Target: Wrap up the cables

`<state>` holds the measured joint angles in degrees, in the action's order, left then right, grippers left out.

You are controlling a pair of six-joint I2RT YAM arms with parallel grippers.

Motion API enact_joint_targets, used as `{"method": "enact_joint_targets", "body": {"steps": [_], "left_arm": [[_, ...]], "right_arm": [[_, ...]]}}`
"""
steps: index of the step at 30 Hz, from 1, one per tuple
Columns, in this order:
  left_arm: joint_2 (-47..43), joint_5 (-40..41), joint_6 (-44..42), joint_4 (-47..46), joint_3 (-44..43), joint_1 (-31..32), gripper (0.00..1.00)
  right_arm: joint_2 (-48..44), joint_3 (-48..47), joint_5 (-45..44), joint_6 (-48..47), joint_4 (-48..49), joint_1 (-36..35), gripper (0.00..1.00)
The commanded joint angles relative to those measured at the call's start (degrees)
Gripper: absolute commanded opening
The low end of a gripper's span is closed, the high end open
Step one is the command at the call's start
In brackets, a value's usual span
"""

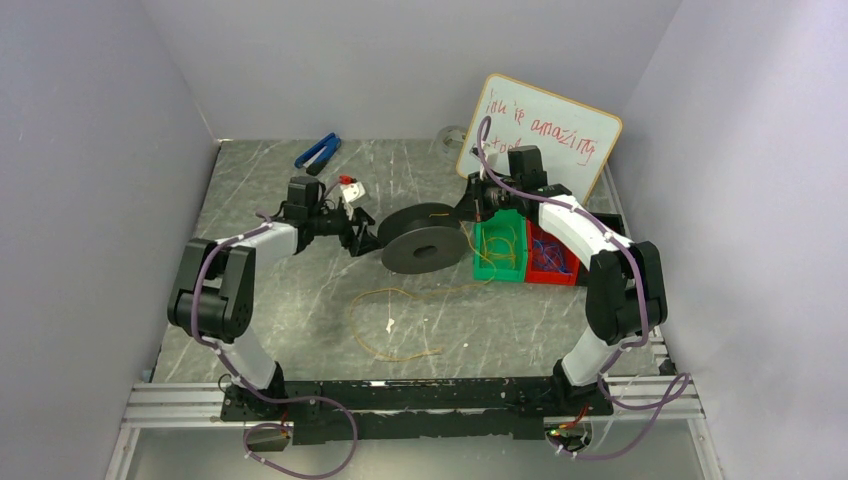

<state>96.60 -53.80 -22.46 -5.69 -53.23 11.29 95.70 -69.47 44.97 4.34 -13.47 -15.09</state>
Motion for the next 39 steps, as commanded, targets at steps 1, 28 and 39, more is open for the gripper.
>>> {"method": "enact_joint_targets", "body": {"steps": [1, 28, 39], "left_arm": [[0.54, -4.16, 2.92, -8.74, 0.74, 1.10, 0.76], [-12.22, 26.71, -4.90, 34.21, -17.65, 11.25, 0.03], [-9.41, 37.22, 5.83, 32.51, -21.22, 15.15, 0.03]], "right_arm": [[-0.36, -0.90, 0.16, 0.24, 1.81, -0.20, 0.00], [-13.24, -10.19, -31.34, -9.40, -6.12, -8.88, 0.00], [-9.72, -10.63, -30.68, 8.42, -6.03, -14.11, 0.00]]}}
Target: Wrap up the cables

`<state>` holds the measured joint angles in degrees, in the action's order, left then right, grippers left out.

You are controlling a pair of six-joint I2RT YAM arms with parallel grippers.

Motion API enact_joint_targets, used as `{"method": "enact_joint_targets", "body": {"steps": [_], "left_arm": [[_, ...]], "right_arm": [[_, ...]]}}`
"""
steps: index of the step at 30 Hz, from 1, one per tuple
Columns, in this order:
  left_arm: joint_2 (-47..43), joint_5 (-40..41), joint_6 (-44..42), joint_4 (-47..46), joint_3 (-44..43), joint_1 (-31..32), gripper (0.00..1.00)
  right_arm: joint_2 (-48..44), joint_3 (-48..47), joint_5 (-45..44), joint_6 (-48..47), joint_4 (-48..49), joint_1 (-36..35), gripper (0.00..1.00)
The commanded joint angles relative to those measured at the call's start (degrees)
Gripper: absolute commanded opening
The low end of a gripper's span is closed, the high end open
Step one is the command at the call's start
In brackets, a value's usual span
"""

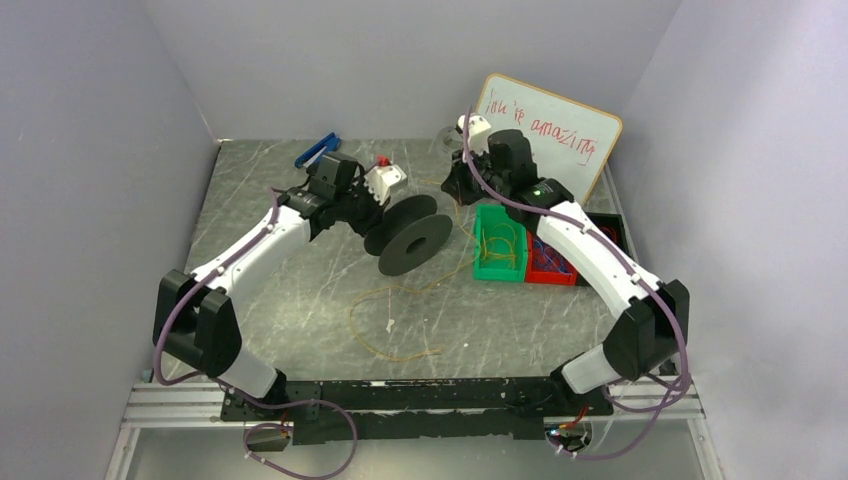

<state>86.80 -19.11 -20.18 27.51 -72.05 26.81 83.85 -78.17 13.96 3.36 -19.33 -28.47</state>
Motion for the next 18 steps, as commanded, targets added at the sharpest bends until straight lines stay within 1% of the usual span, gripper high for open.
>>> {"method": "enact_joint_targets", "body": {"steps": [1, 4, 7, 10, 13, 15, 18], "left_arm": [[0.37, 2.01, 3.66, -0.62, -2.35, -0.35, 0.03], [0.23, 1.86, 3.98, -1.88, -1.57, -0.40, 0.03], [0.55, 2.30, 4.18, -2.47, -1.37, -0.35, 0.03], [1.53, 2.06, 4.83, -2.23, -1.99, -0.34, 0.03], [3.38, 2.41, 6.88, -0.84, -4.00, -0.32, 0.03], [4.55, 4.93, 9.33, -0.13, -5.50, -0.31, 0.03], [5.32, 8.44, 12.43, -1.12, -5.75, -0.31, 0.03]], "right_arm": [[2.52, -1.62, 0.27, 10.92, -0.07, -0.98, 0.00], [3.19, -1.31, 0.90, 14.28, -0.04, -0.98, 0.00], [4.03, -1.59, 1.34, 15.58, -0.85, -1.76, 0.00], [4.87, -1.74, -1.07, 14.05, -0.65, -3.31, 0.00], [6.75, -2.65, -5.82, 12.18, -1.05, -4.70, 0.00], [7.81, -2.75, -5.07, 13.19, -1.08, -4.75, 0.00], [9.00, -3.69, -0.99, 15.60, -1.87, -4.80, 0.00]]}}
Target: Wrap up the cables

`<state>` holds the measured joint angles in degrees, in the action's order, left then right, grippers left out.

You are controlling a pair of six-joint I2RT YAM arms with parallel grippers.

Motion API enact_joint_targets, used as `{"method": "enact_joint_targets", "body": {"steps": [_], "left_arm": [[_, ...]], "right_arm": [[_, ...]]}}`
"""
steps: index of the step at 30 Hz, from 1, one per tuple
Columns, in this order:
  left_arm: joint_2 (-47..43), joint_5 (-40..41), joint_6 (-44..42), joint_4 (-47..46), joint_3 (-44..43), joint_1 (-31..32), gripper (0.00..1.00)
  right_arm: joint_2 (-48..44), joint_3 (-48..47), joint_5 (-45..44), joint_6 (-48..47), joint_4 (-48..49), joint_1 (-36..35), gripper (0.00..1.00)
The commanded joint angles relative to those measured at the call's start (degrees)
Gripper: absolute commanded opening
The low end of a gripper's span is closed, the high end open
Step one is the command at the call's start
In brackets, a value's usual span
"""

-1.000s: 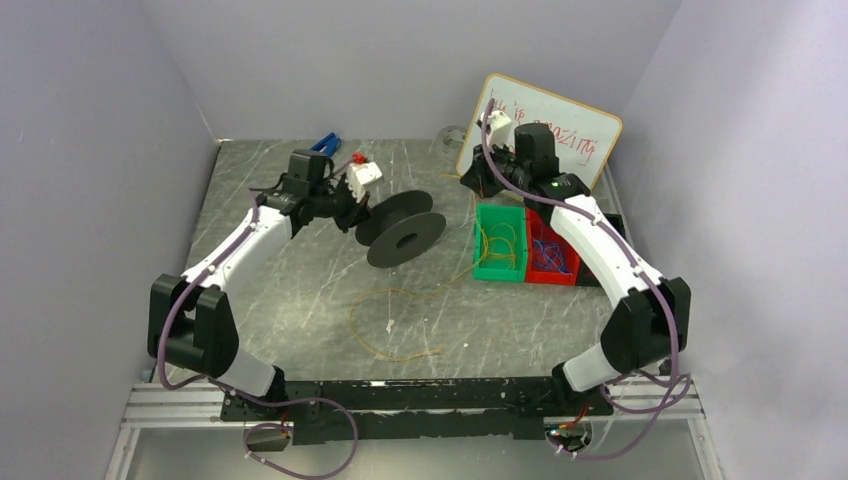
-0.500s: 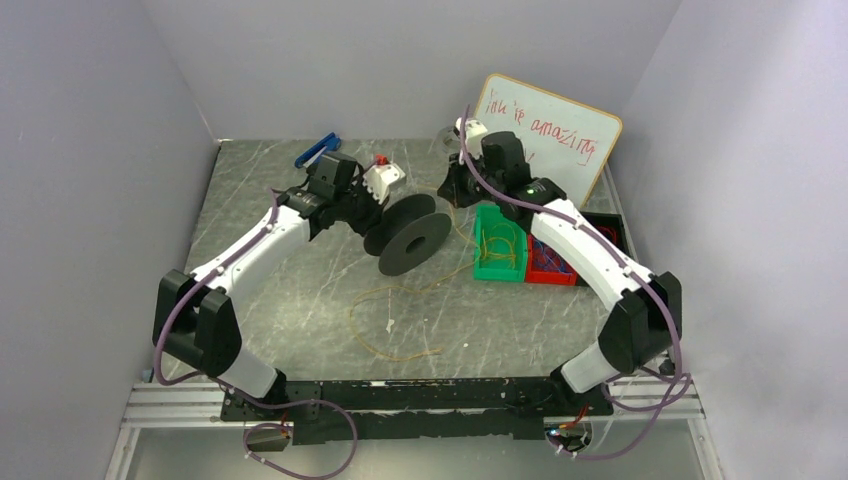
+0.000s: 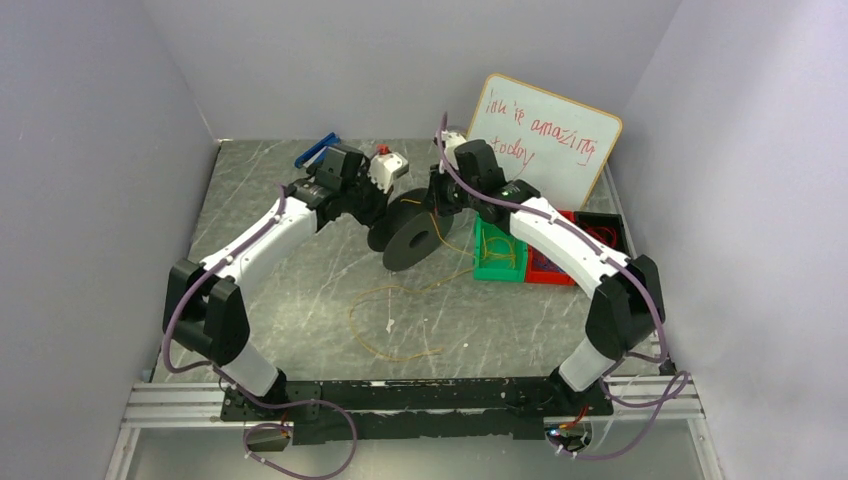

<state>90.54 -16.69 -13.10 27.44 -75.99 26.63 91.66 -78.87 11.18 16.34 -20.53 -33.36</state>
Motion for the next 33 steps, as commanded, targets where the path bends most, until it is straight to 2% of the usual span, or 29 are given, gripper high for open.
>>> {"method": "enact_joint_targets", "body": {"steps": [1, 7, 12, 19, 33], "left_arm": [[1.79, 6.39, 5.62, -1.21, -1.88, -0.01, 0.03], [2.91, 8.72, 6.26, -0.66, -2.39, 1.02, 0.03], [2.98, 10.87, 6.41, -0.57, -3.54, 1.57, 0.03], [1.90, 11.17, 6.22, -0.69, -4.04, 1.67, 0.03], [2.14, 15.70, 2.92, -1.55, -5.36, 2.25, 0.03]], "right_arm": [[1.42, -3.41, 2.78, 3.39, -0.75, 0.14, 0.00], [3.88, -7.43, 0.71, 8.84, -4.52, 0.32, 0.00], [5.38, -9.79, 1.03, 9.64, -7.10, 0.32, 0.00], [5.03, -8.39, -1.20, 11.13, -7.42, 0.83, 0.00], [8.92, -10.36, 2.59, 13.51, -10.79, 3.03, 0.00]]}}
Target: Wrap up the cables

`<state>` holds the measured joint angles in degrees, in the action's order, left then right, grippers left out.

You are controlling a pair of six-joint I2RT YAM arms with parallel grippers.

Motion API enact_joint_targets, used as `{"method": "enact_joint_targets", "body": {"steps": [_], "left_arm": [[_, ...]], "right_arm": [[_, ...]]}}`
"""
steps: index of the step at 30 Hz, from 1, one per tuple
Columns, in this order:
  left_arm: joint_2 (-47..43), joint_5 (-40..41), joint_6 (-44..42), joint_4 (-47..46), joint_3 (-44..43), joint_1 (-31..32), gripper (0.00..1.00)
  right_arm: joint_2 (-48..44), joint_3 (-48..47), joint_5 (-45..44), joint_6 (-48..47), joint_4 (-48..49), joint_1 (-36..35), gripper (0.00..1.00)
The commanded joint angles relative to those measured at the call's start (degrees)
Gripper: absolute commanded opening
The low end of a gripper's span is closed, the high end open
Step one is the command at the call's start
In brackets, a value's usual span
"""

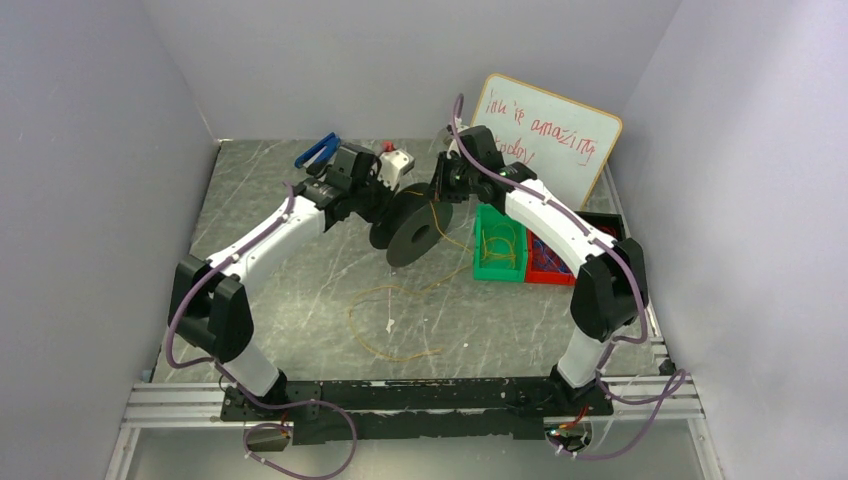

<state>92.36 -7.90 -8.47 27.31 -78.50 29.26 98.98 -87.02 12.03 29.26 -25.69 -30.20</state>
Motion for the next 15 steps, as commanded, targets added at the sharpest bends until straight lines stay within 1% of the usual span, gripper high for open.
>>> {"method": "enact_joint_targets", "body": {"steps": [1, 8, 15], "left_arm": [[0.48, 7.65, -2.19, -1.53, -3.04, -0.08, 0.03], [1.91, 7.81, -2.56, -0.91, -4.42, 1.06, 0.03], [2.70, 7.81, -2.23, -0.81, -4.67, 1.15, 0.09]], "right_arm": [[1.91, -2.47, 2.23, 0.69, -6.01, -0.17, 0.00], [2.36, -1.94, 6.09, 1.76, -5.26, -0.07, 0.00], [0.95, -1.27, 7.03, 3.26, -4.49, 0.47, 0.00]]}}
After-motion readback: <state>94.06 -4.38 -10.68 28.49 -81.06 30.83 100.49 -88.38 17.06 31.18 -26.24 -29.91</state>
